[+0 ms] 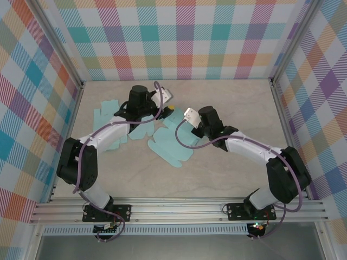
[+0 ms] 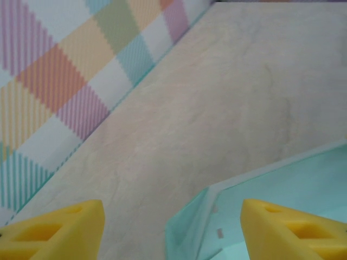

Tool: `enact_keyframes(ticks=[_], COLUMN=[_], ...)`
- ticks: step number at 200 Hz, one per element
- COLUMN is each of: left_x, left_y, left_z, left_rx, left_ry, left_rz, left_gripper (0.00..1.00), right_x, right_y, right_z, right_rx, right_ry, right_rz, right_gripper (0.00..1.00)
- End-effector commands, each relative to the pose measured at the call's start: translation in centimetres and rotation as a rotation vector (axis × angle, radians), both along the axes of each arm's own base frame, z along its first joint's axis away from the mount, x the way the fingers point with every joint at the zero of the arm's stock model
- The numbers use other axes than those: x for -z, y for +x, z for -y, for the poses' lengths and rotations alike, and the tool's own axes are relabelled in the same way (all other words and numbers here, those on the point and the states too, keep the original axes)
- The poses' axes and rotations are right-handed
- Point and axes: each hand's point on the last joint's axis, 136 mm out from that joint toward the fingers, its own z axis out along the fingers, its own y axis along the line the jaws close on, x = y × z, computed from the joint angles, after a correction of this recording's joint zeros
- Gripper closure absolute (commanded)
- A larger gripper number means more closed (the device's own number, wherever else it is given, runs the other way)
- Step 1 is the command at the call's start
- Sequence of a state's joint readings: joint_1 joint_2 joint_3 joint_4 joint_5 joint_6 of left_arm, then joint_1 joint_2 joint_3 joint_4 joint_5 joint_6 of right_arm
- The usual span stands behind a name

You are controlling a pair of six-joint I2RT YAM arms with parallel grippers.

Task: Fold the paper box

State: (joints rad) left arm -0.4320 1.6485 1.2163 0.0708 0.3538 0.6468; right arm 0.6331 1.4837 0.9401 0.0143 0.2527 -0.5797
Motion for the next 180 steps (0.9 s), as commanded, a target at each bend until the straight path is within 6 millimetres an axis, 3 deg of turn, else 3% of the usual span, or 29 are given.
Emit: enact_keyframes(ticks=[1, 26, 65, 99, 136, 159, 180], left_x=[2.4, 3.3, 2.7, 3.9, 4.7, 5.1, 5.6], left_y=[-3.5, -2.8, -1.0, -0.5, -0.4, -0.9, -1.6], left_z=[1.9, 2.3, 2.6, 3.3, 4.2, 4.7, 4.9], left_rx=[0.211, 0.197, 0.16, 0.166, 0.19, 0.214, 0.238], left_ry=[0.11, 0.184, 0.225, 0.332, 0.379, 0.41, 0.448], left_rz=[-0.052, -0.044, 0.023, 0.051, 0.056, 0.064, 0.07], left_gripper=[0.33, 0.34, 0.38, 0.42, 0.59, 0.81, 0.81], right_x=[-2.2, -2.1, -2.0, -2.0, -2.0, -2.0, -2.1], right_y=[-0.1, -0.2, -0.6, -0.8, -0.8, -0.8, -0.7], right_z=[-1.3, -1.6, -2.0, -2.2, -2.3, -2.2, -2.1], right_rx=[-0.063, -0.077, -0.095, -0.108, -0.11, -0.102, -0.095], right_ry=[0.041, 0.043, 0.049, 0.055, 0.055, 0.054, 0.056], right_rz=[0.07, 0.058, 0.048, 0.039, 0.035, 0.039, 0.046], right_gripper=[1.0, 1.0, 1.0, 1.0, 1.0, 1.0, 1.0])
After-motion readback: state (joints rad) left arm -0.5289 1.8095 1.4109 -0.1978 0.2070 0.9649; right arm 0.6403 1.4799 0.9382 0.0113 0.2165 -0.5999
